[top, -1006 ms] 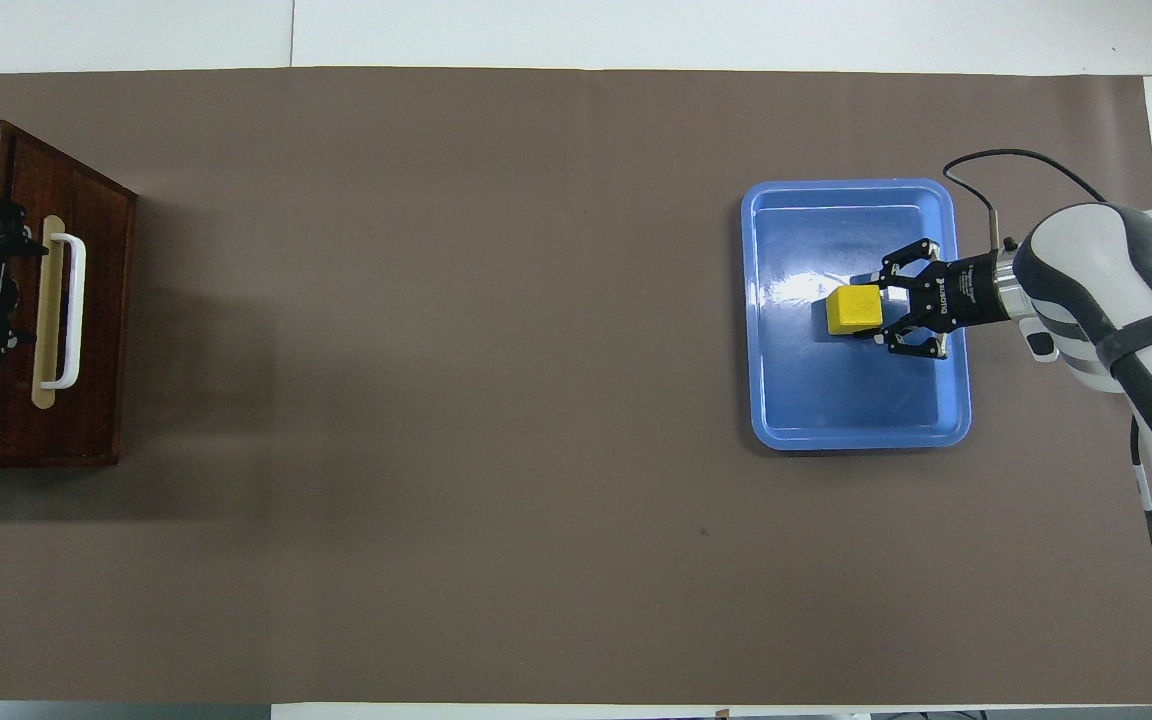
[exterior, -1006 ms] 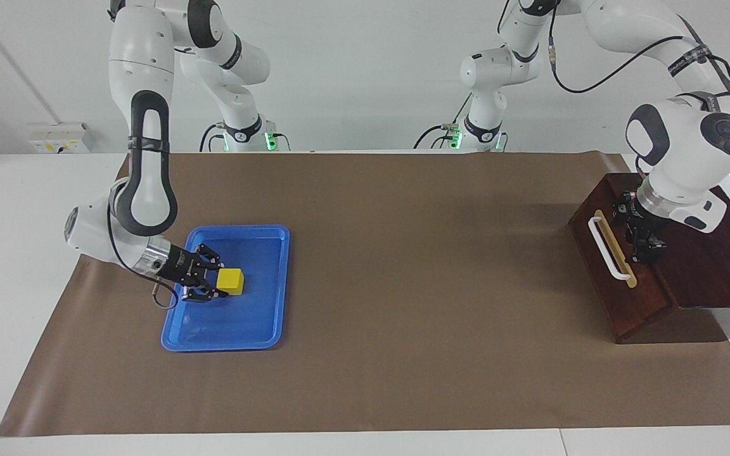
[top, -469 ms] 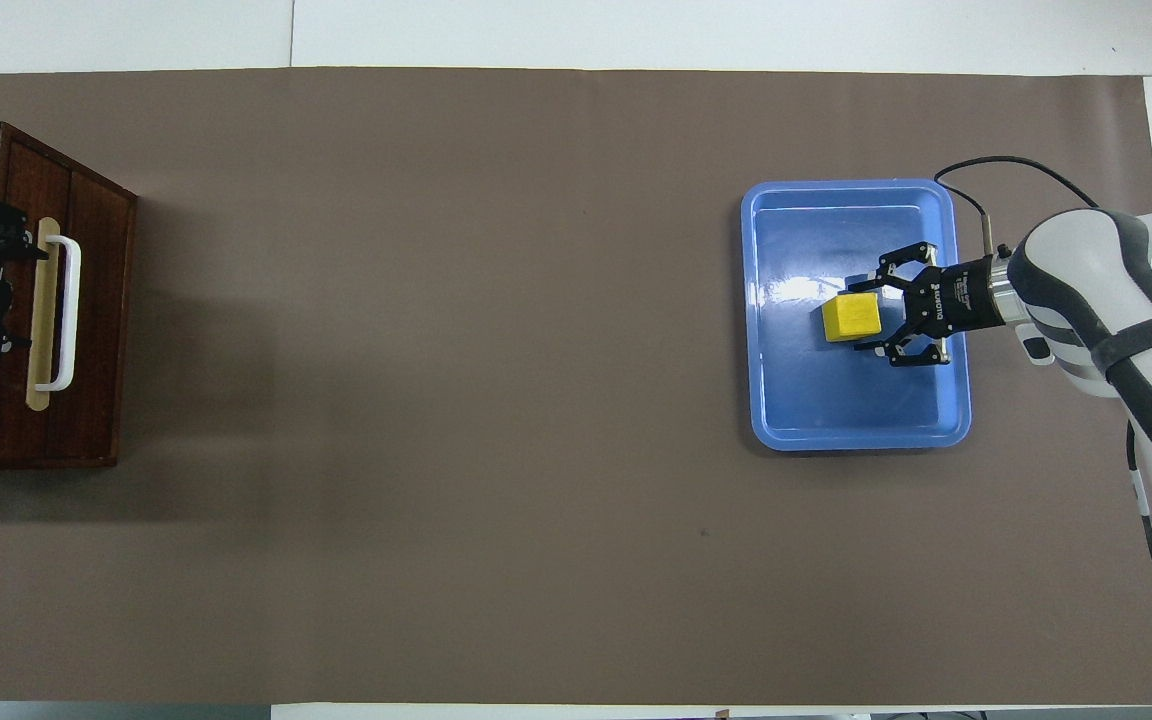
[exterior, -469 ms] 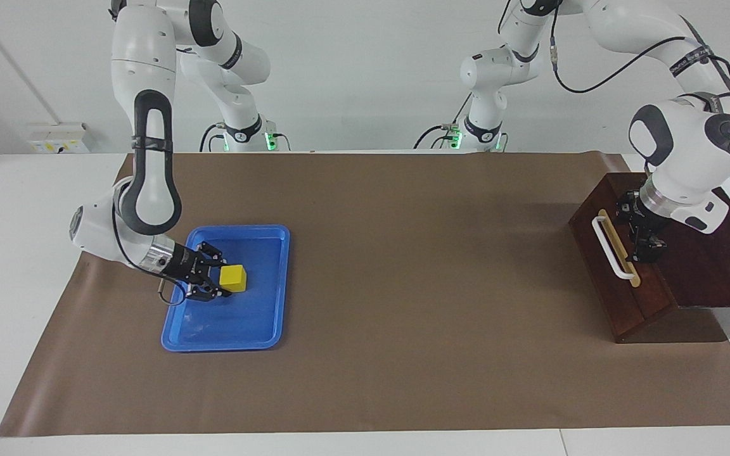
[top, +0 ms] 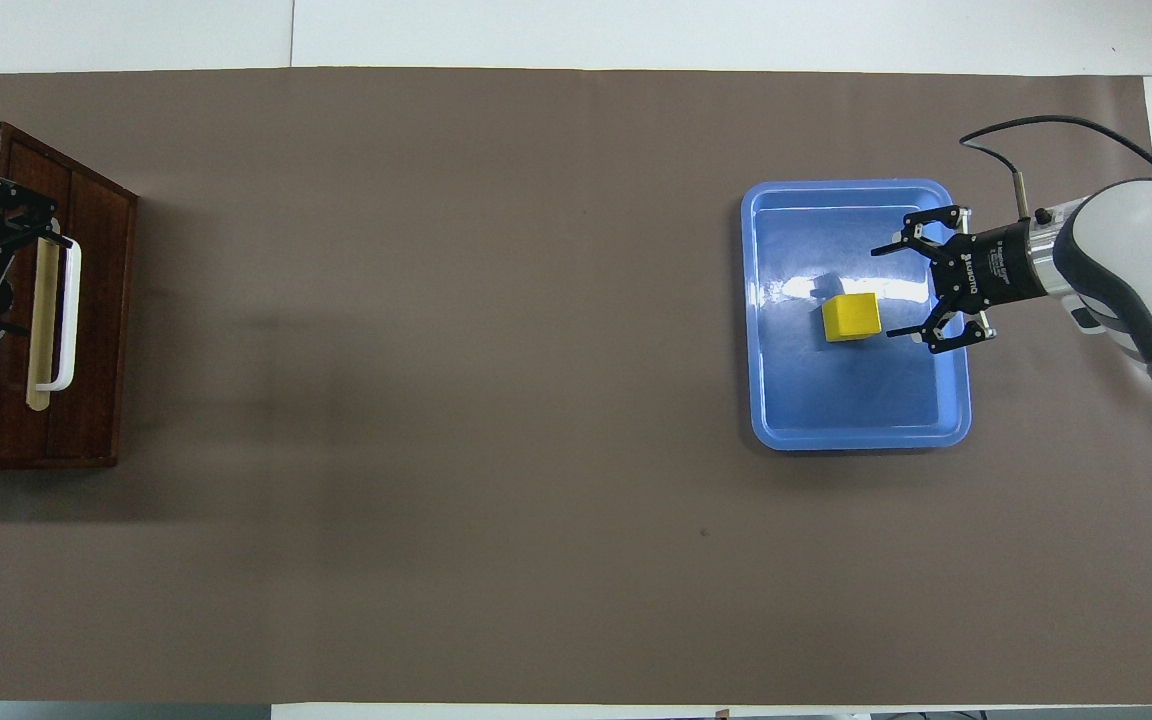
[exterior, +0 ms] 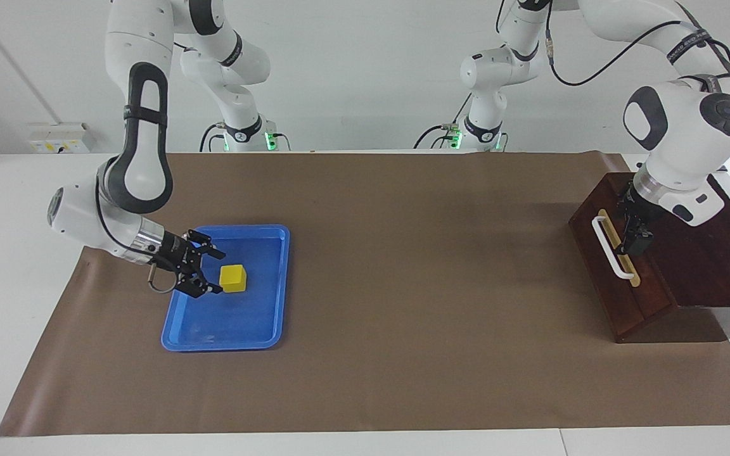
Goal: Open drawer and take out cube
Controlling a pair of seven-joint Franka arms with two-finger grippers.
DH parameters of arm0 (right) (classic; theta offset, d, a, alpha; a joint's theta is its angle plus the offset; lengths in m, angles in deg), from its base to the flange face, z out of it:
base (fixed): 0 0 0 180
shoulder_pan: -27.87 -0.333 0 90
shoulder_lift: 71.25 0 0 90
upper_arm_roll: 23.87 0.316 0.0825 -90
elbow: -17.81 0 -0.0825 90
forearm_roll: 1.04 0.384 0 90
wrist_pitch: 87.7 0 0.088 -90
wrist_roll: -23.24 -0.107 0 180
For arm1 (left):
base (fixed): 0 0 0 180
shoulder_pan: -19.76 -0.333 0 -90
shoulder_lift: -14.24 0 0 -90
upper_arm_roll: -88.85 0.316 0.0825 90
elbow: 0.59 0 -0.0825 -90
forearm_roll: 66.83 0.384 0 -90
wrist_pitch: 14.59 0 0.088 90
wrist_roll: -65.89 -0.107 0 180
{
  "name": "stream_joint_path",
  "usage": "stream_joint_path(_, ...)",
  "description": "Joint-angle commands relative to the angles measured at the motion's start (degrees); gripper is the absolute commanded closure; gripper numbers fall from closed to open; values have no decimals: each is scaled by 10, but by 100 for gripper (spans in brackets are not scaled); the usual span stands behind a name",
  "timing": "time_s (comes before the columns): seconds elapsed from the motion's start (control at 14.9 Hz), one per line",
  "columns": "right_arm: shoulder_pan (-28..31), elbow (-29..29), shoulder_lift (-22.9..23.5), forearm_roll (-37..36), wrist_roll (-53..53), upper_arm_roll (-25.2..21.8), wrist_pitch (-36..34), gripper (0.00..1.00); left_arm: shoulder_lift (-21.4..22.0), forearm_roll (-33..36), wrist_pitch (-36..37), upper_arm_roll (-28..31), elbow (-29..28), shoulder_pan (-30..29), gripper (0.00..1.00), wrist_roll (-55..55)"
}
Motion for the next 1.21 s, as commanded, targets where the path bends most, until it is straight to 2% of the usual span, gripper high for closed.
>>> stream_joint_path(0.0, -25, 4, -66, -93, -10, 2, -20, 0, 47, -51, 39, 4, -5, 7, 0, -112)
stream_joint_path(0.27, -47, -58, -102, -202, 22, 7, -102, 0, 68, -56, 110, 20, -4, 43, 0, -352)
stream_joint_path(0.6, -90, -63, -179, -310, 173, 8, -154, 0, 80, -79, 123, 34, -9, 77, 0, -534)
stream_joint_path(0.87, -94, -63, -214, -343, 330, 10, -201, 0, 102, -79, 150, 46, -22, 98, 0, -579)
stream_joint_path(1.14, -88, -53, -223, -357, 424, 9, -203, 0, 102, -79, 153, 46, -22, 110, 0, -595)
